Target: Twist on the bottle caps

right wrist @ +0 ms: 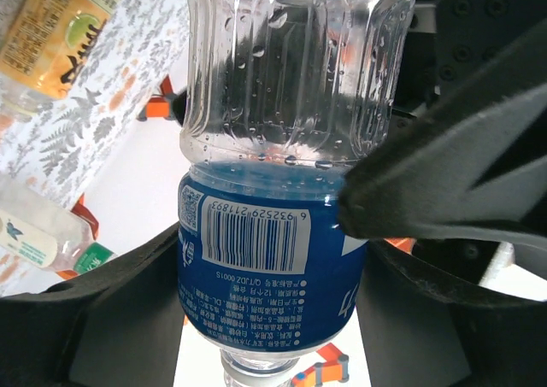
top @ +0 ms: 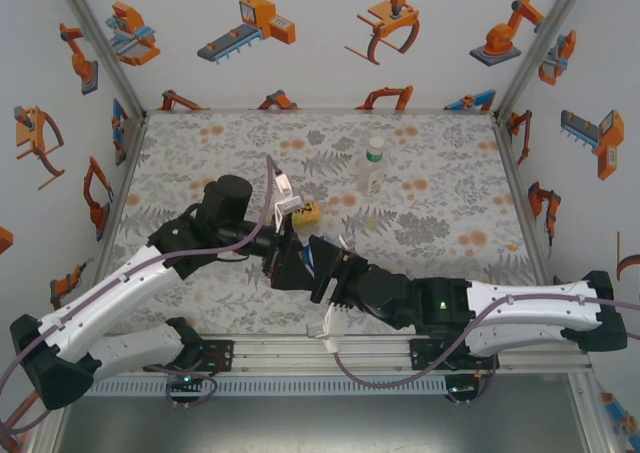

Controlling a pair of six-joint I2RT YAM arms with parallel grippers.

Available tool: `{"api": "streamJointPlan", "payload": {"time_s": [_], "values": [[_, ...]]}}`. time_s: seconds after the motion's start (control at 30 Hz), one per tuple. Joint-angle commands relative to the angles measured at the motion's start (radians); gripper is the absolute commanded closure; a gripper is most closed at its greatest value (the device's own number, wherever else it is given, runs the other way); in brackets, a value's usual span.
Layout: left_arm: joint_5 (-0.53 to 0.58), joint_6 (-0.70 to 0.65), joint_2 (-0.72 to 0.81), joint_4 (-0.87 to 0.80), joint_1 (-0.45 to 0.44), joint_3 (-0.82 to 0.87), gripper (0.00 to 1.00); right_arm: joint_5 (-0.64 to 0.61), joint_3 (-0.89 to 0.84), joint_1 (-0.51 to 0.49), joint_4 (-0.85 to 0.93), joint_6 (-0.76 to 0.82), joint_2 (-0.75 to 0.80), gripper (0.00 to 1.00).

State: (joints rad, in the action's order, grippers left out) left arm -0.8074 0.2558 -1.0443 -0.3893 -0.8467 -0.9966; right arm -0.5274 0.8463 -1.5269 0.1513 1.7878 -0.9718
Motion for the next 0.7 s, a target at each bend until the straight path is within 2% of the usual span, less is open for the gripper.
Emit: {"api": "streamJointPlan", "payload": {"time_s": [0.0,0.2,0.37,0.43,0.53,0.67], "values": [[-0.082,0.005,-0.026,-0.014,-0.005,-0.018,0.24,-0.051,0.037,-0.01,-0.042,0.04,0.018,0.76],[-0.115,-0.018,-0.065,-0.04,-0.005,-0.039,0.32,-0.063,0.036,-0.01,-0.043,0.041,0.019,0.75],[-0.101,-0.044,-0.07,-0.055,-0.002,-0.05,0.46,-0.076,0.028,-0.009,-0.03,0.032,0.025,0.69],[-0.082,-0.052,-0.066,-0.061,0.001,-0.051,0.51,-0.087,0.023,-0.009,-0.03,0.023,0.029,0.63],[-0.036,-0.07,-0.054,-0.078,0.005,-0.05,0.57,-0.096,0.011,-0.009,-0.035,-0.016,0.035,0.43],[0.055,-0.085,-0.024,-0.089,0.011,-0.039,0.57,-0.124,-0.023,-0.001,-0.049,-0.088,0.051,0.34]]}}
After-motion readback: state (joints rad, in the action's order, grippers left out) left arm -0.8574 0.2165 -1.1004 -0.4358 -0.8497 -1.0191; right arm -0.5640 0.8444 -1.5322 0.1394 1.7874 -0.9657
